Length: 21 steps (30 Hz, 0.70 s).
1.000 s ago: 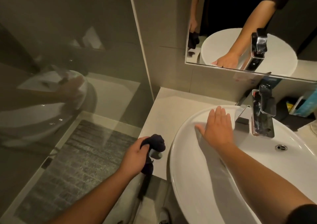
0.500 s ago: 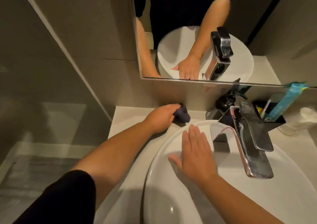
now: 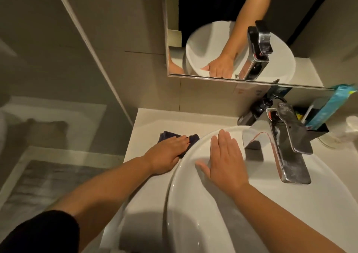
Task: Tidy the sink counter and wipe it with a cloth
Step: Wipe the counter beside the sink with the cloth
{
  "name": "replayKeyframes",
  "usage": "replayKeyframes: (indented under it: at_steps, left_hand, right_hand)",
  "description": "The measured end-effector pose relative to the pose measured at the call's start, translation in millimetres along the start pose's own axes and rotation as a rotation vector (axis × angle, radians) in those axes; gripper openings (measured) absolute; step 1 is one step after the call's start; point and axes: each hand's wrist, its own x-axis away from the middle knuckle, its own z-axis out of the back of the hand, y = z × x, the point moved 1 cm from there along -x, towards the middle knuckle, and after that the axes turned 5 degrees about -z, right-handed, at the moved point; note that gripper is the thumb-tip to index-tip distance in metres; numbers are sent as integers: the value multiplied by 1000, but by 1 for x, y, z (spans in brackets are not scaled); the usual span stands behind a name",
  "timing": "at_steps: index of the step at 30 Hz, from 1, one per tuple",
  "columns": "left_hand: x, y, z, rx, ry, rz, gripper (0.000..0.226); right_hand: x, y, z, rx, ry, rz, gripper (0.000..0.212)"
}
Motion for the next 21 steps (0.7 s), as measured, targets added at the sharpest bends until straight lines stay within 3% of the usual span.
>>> replayKeyframes:
  at_steps: [4, 11, 21]
  left_hand:
    - [68, 20, -8, -6, -16, 106, 60]
    - [156, 81, -28, 37, 71, 227, 58]
    - [212, 151, -68, 68, 135, 362, 61]
  right_hand:
    - [0, 2, -2, 5, -6, 10, 94]
    - [0, 3, -7, -3, -19, -1, 93]
    - [1, 2, -4, 31, -33, 17, 89]
